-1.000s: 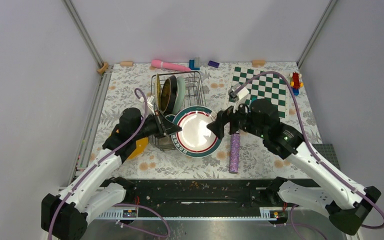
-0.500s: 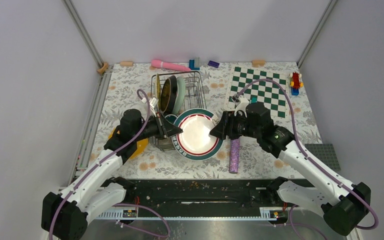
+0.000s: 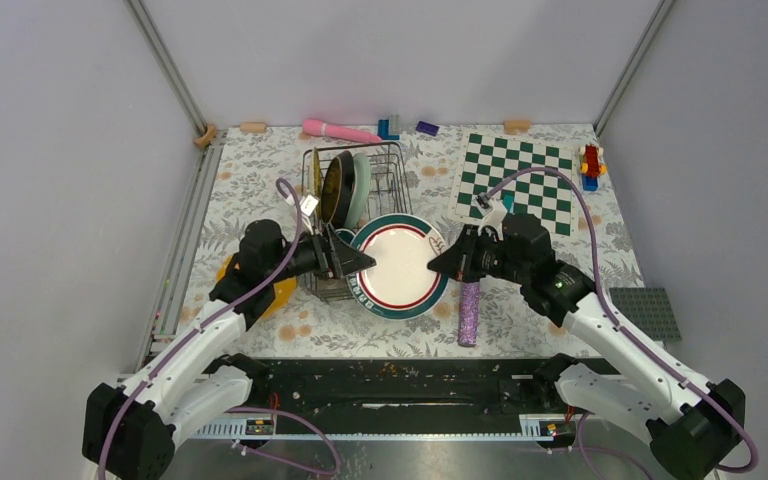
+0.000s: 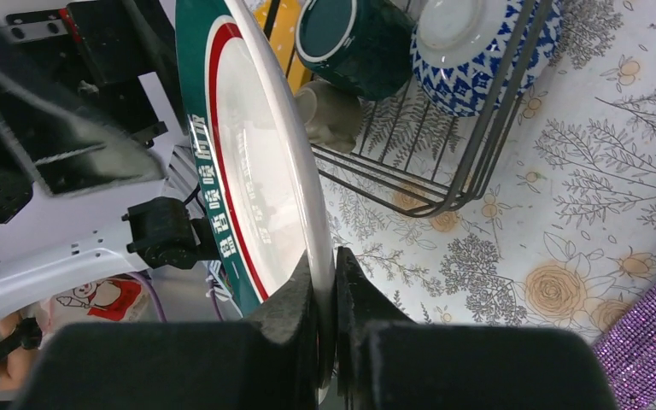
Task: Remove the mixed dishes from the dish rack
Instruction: Pick up the plate from the dish rack.
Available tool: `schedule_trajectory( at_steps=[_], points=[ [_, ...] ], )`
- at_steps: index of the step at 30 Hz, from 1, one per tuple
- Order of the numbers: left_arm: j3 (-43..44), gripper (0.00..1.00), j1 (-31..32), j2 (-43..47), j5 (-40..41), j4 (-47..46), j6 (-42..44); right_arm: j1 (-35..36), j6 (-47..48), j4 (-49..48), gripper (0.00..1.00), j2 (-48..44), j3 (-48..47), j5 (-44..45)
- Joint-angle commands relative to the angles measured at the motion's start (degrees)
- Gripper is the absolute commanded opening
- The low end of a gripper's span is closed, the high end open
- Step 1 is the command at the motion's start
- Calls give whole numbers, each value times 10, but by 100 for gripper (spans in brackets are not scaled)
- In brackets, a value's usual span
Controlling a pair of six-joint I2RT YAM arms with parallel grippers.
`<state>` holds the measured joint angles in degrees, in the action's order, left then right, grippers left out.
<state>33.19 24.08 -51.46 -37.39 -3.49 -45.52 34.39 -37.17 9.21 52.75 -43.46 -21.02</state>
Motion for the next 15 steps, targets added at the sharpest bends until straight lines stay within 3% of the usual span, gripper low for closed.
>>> schedule_trajectory(
  at_steps=[1,10,15],
  points=[
    [26,96,4,17,13,-1,6,-5,-13,-57,0,2,1,1],
    [50,99,4,86,148,151,43,-5,-42,-86,0,46,-31,-57],
    [73,99,4,157,312,291,45,-5,-47,-74,0,73,-82,-44]
  ],
)
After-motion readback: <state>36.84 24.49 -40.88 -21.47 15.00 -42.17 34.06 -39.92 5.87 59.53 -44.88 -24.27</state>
